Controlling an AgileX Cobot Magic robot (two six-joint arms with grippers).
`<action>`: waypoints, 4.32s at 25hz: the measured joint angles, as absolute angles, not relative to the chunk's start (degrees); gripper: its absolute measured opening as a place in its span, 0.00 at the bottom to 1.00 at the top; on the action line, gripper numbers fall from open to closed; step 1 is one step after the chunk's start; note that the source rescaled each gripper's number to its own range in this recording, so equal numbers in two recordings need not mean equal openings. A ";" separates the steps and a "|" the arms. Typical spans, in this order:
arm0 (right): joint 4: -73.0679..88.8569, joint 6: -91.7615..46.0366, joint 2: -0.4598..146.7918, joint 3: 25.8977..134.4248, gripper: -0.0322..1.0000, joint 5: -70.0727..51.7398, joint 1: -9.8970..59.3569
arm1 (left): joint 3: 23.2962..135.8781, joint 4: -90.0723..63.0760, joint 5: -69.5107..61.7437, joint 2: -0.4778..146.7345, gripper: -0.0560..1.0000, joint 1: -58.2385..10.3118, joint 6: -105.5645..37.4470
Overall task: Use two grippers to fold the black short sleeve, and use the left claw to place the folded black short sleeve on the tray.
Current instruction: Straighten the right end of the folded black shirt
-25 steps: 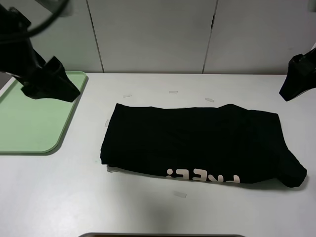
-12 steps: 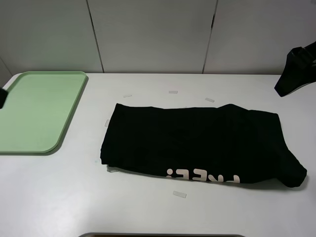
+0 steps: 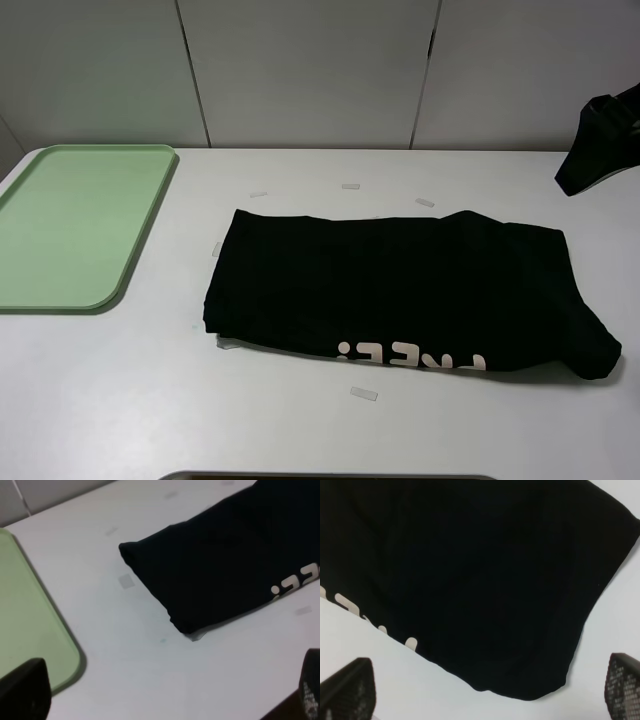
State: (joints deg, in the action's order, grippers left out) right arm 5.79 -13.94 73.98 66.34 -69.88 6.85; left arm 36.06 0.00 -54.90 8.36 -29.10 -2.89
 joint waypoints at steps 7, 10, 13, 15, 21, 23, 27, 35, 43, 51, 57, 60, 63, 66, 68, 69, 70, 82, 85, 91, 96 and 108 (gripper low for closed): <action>5.92 -13.94 73.98 66.34 1.00 -69.88 6.85 | 30.26 -0.56 -56.36 2.19 1.00 -29.10 0.00; 6.05 -13.94 73.98 66.34 1.00 -69.88 6.85 | 29.64 -0.50 -58.28 1.96 1.00 -29.10 0.45; 6.22 -13.94 73.98 66.34 1.00 -69.88 6.85 | 28.43 -0.33 -60.16 1.96 1.00 -29.10 0.45; 6.36 -13.94 73.98 66.34 1.00 -69.88 6.85 | 28.32 0.00 -60.61 1.93 1.00 -29.10 0.45; 6.40 -13.94 73.98 66.34 1.00 -69.88 6.85 | 28.32 0.00 -60.61 1.88 1.00 -29.10 0.50; 6.40 -13.94 73.98 66.34 1.00 -69.83 6.85 | 28.32 0.00 -60.61 1.88 1.00 -29.10 0.50; 6.42 -13.94 73.98 66.34 1.00 -68.39 6.85 | 28.32 0.00 -60.61 1.88 1.00 -28.12 0.50; 7.27 -12.65 73.98 66.34 1.00 -67.23 6.85 | 28.32 0.00 -60.61 1.88 1.00 -14.09 0.50; 7.44 -10.79 73.98 66.34 1.00 -66.81 6.85 | 28.32 0.49 -60.61 1.88 1.00 -0.18 0.50; 7.51 -8.05 73.98 66.34 1.00 -66.55 6.85 | 28.32 0.66 -60.61 1.88 1.00 1.10 0.50; 7.51 -7.04 73.98 66.34 1.00 -66.55 6.85 | 28.32 0.77 -60.61 1.88 1.00 1.10 0.50; 7.57 -6.39 73.98 66.34 1.00 -66.55 6.85 | 28.32 0.86 -60.61 1.88 1.00 1.10 0.50; 7.15 -5.13 74.04 66.34 1.00 -66.31 6.85 | 28.32 0.90 -60.61 1.88 1.00 1.10 0.50; 5.02 -3.55 74.70 66.34 1.00 -66.27 6.85 | 28.32 0.90 -60.61 1.88 1.00 1.10 0.50; 3.86 -2.60 76.08 66.34 1.00 -66.08 6.85 | 28.32 0.90 -60.61 1.88 1.00 1.10 0.50; 3.35 -2.11 76.90 66.34 1.00 -65.56 6.85 | 28.32 0.90 -60.61 1.88 1.00 1.10 0.50; 2.63 -1.77 78.03 66.34 1.00 -64.96 6.85 | 28.32 0.90 -60.61 1.88 1.00 1.10 0.50; -4.26 2.05 94.44 66.34 1.00 -57.19 1.40 | 28.32 0.90 -60.66 1.88 1.00 1.10 0.51; -4.31 1.17 97.20 66.34 1.00 -56.79 -1.42 | 28.32 0.90 -60.66 1.88 1.00 1.10 0.51; -4.37 -0.45 102.29 66.34 1.00 -55.11 -4.71 | 28.32 0.90 -60.66 1.88 1.00 1.10 0.56; -4.37 -0.50 107.16 66.34 1.00 -53.24 -6.03 | 28.32 0.90 -60.66 1.88 1.00 1.10 0.56; -1.98 -2.91 111.69 60.98 1.00 -44.39 -10.45 | 28.32 0.92 -60.66 1.88 1.00 1.10 0.56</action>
State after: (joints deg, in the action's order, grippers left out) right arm -1.98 -2.91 111.69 60.98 -44.39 -10.45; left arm 28.32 0.92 -60.66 1.88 1.10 0.56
